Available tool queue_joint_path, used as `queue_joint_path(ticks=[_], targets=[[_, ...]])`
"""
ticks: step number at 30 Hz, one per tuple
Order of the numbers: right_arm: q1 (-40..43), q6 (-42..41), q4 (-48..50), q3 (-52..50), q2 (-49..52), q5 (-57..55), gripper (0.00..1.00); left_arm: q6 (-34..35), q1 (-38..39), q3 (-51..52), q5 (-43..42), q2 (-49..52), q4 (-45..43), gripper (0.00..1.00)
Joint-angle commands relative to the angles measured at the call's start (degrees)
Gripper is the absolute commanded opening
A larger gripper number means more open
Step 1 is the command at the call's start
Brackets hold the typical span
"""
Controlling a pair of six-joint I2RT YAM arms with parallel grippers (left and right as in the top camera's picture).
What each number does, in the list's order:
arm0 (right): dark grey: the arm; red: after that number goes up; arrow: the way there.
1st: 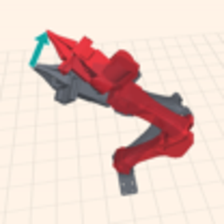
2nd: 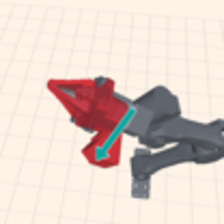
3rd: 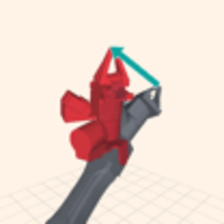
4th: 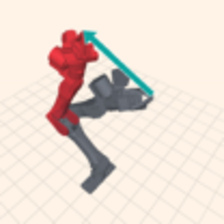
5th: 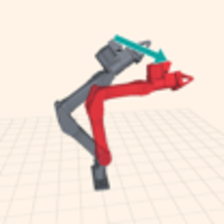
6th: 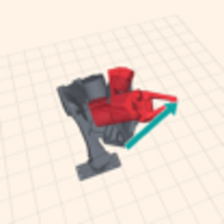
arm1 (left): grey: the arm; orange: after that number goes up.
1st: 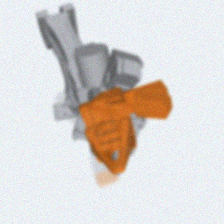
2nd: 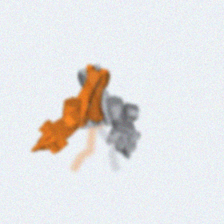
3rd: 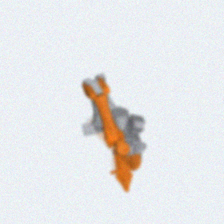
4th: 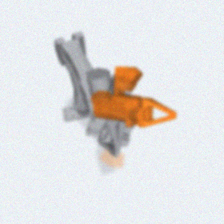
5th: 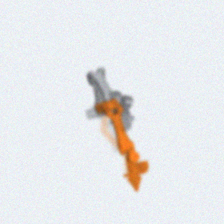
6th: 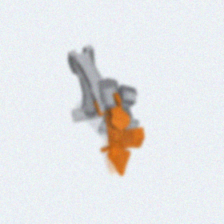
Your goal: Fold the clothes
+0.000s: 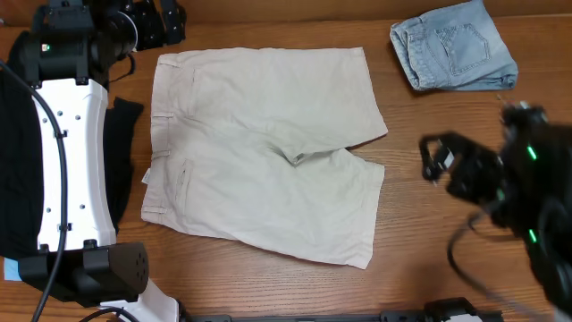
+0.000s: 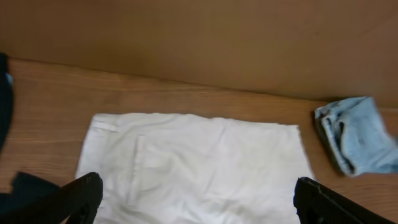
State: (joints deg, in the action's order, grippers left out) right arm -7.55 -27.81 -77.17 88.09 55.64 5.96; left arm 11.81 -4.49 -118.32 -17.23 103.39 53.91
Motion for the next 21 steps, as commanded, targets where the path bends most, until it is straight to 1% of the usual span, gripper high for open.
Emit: queue_joint_path(ticks=[1,4,9,16,21], targets=[[0.0,-2.95,-2.27,1.14,-4.44,-0.33,1.0,6.51,0.2,0.04,-2.78,0.37,-1.73,1.0],[0.0,-4.79,-5.53,1.14,-6.45,-1.03,1.0,7.1,0.72,0.04,-2.78,0.37,-3.34,1.0],[0.0,-8.5,-9.35,1.11,-6.82,-1.16,1.0,7.08,2.54,0.04,-2.73,0.37,-4.0,1.0],[0.0,-11.52,-11.47,0.79,-6.82,-1.03,1.0,7.06,3.04,0.02,-2.1,0.37,-3.82,1.0],[0.0,-11.93,-12.09,0.72,-6.82,-0.72,1.0,7.08,2.64,0.02,-2.14,0.37,-3.82,1.0]])
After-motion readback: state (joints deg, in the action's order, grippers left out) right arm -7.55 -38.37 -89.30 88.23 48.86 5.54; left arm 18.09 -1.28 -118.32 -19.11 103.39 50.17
